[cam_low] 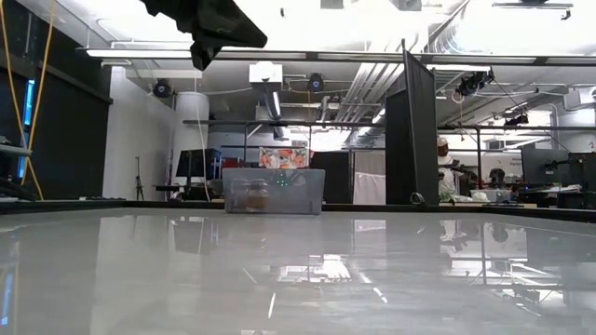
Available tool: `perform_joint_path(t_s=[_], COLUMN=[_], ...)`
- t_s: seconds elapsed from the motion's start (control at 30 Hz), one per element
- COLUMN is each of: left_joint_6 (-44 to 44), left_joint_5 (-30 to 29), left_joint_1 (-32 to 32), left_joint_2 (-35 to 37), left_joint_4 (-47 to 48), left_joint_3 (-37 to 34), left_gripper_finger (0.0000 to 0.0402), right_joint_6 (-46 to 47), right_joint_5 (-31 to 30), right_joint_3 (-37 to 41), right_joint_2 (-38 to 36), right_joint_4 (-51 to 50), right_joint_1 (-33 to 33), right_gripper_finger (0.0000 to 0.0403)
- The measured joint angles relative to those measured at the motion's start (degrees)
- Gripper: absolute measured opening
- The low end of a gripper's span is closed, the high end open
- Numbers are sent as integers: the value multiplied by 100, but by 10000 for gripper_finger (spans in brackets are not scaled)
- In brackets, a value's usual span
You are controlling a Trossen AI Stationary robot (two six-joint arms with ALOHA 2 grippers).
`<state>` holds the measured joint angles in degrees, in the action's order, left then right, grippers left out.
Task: Sort spices by type
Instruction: Put the brown seasoning bottle into the black bin
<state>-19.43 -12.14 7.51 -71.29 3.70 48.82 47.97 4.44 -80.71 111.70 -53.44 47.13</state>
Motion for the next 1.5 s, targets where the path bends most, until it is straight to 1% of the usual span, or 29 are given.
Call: perform_joint_path(t_s=[0.13,0.23,0.33,0.5,0.6,0.67,0.8,0.93,1.03,1.2,1.37,1.43,1.5], left_joint_6=[-1,-1,-3,31,239,329,356,522,609,494,460,460,452], left_joint_5=[0,0,0,0,3,-6,-243,-565,-744,-814,-775,-760,-746], left_joint_1=[0,2,2,-8,-78,-166,-372,-535,-613,-643,-594,-590,-590], left_joint_2=[0,0,0,77,328,614,1408,2180,2627,3140,3305,3305,3296], left_joint_4=[-2,-4,-2,80,300,469,843,1246,1544,1886,2139,2268,2392], left_joint_3=[0,0,0,0,0,0,4,7,7,7,7,4,2], left_gripper_finger=[0,0,0,0,0,0,0,0,0,0,0,0,0], right_joint_6=[106,182,257,102,-80,-328,-1051,-1627,-2061,-3031,-4100,-4424,-4663], right_joint_5=[-27,-162,-244,-84,48,13,-392,-864,-1262,-2212,-2796,-2841,-2722], right_joint_3=[0,0,0,0,-19,-137,-656,-1108,-1338,-1829,-2405,-2649,-2885], right_joint_2=[102,126,125,125,125,125,110,107,107,106,103,103,103], right_joint_4=[21,32,6,-243,-397,-579,-994,-1224,-1470,-1988,-1716,-1384,-1060], right_joint_1=[-9,-11,-9,-9,-9,-47,-311,-730,-1107,-1962,-3100,-3630,-4187], right_gripper_finger=[332,316,292,233,196,176,172,172,172,172,172,172,172])
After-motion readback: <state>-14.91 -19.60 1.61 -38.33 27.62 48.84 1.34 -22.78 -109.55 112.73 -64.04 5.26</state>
